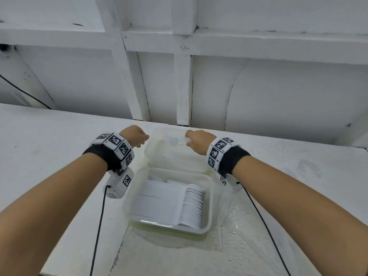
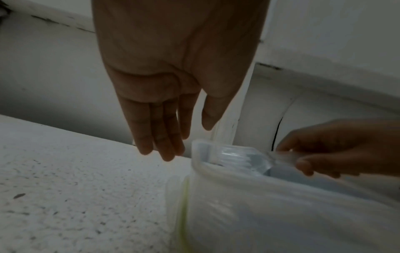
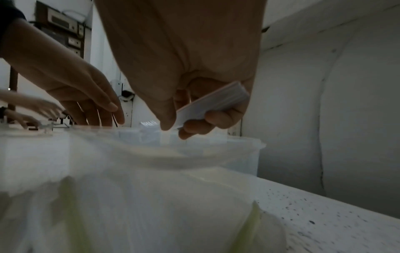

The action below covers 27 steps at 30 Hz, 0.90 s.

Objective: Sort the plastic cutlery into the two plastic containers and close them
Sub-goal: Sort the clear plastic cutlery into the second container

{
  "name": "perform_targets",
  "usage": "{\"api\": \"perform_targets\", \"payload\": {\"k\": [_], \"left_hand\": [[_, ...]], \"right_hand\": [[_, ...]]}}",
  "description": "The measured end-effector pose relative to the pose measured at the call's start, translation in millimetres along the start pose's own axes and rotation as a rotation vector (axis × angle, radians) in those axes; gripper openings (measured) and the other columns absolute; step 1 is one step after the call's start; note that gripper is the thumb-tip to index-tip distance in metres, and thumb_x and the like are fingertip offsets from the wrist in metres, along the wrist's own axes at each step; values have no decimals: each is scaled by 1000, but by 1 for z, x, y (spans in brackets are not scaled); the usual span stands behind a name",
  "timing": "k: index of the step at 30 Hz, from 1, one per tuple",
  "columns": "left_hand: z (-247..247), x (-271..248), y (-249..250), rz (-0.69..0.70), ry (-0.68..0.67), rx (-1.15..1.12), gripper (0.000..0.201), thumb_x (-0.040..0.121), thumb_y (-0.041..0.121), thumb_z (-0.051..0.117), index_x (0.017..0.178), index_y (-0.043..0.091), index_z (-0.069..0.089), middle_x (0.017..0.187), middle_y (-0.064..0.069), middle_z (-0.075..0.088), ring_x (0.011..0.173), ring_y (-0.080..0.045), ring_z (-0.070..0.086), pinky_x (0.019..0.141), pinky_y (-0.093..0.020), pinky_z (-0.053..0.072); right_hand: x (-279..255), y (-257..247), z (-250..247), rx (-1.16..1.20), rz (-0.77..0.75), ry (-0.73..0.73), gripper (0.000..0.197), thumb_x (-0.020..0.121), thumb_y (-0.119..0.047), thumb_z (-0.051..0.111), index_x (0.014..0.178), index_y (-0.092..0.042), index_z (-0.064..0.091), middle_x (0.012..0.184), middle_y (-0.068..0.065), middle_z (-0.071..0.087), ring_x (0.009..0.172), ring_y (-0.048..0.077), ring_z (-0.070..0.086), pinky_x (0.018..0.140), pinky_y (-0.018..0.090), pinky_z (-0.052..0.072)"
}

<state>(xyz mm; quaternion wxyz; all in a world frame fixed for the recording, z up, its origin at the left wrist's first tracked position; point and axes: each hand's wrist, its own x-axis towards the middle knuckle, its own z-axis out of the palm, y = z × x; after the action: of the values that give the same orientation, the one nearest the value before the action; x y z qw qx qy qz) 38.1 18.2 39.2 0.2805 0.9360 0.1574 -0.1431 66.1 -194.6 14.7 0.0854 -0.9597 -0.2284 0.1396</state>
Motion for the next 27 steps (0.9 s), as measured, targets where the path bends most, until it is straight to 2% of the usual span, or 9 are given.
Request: {"api": "perform_targets", "payload": {"k": [3, 7, 10, 12, 16, 19, 22, 25, 27], "left_hand": [[10, 6, -3, -5, -70, 54, 32, 96, 21, 47, 106, -5, 63, 101, -13, 67, 81, -21, 60, 64, -19, 45], [19, 10, -3, 9, -52, 60, 15, 92, 13, 52, 83, 4, 59, 93, -18, 65, 84, -28, 63, 77, -33, 53], [21, 12, -6, 1, -53, 16, 26, 92, 8, 51, 67, 13, 46, 90, -18, 62, 72, -25, 62, 74, -34, 54], [21, 13, -8, -4, -66, -27, 23, 93, 9, 50, 71, 12, 48, 91, -16, 61, 65, -19, 60, 72, -30, 53], [21, 12, -9, -2, -66, -54, 8, 94, 11, 50, 94, 4, 54, 93, -16, 62, 80, -26, 62, 74, -31, 53], [22, 13, -10, 7, -62, -67, 11, 95, 11, 49, 97, 2, 56, 93, -17, 62, 77, -26, 61, 74, -32, 53], [23, 15, -12, 16, -51, -68, 12, 94, 10, 49, 96, 1, 57, 93, -18, 62, 66, -20, 59, 72, -31, 53], [24, 15, -14, 17, -40, -62, 13, 95, 11, 49, 95, 2, 57, 92, -18, 62, 63, -16, 58, 70, -29, 53], [23, 14, -14, 9, -50, -68, 18, 95, 12, 48, 99, 0, 60, 93, -18, 63, 68, -21, 60, 72, -30, 53]], "right_hand": [[15, -6, 9, -61, -9, -22, 33, 99, -23, 39, 128, -7, 42, 121, 16, 56, 106, 33, 56, 85, 38, 45], [27, -11, 21, -76, -10, -105, 32, 98, -21, 43, 125, -4, 43, 121, 19, 55, 107, 34, 55, 86, 37, 45], [30, -9, 25, -42, 0, -153, 36, 96, -22, 48, 127, -4, 42, 126, 19, 53, 112, 33, 52, 88, 34, 42], [32, -8, 27, -43, 4, -179, 40, 95, -26, 51, 128, -5, 43, 129, 17, 51, 115, 32, 50, 89, 32, 40], [33, -7, 28, -62, 15, -199, 46, 95, -34, 50, 133, -9, 44, 134, 15, 46, 121, 30, 47, 95, 32, 38], [34, -9, 29, 6, 8, -178, 36, 98, -20, 42, 132, -9, 48, 137, 12, 47, 124, 28, 45, 100, 31, 35], [34, -12, 32, 71, -22, -188, 38, 94, -4, 38, 126, -14, 54, 136, 8, 49, 122, 26, 47, 98, 28, 36], [33, -13, 31, 64, -40, -204, 39, 93, -3, 37, 126, -13, 55, 137, 7, 48, 123, 25, 46, 99, 28, 35], [32, -13, 29, 62, -32, -198, 39, 95, -6, 36, 129, -12, 53, 140, 6, 46, 127, 24, 43, 102, 28, 33]]}}
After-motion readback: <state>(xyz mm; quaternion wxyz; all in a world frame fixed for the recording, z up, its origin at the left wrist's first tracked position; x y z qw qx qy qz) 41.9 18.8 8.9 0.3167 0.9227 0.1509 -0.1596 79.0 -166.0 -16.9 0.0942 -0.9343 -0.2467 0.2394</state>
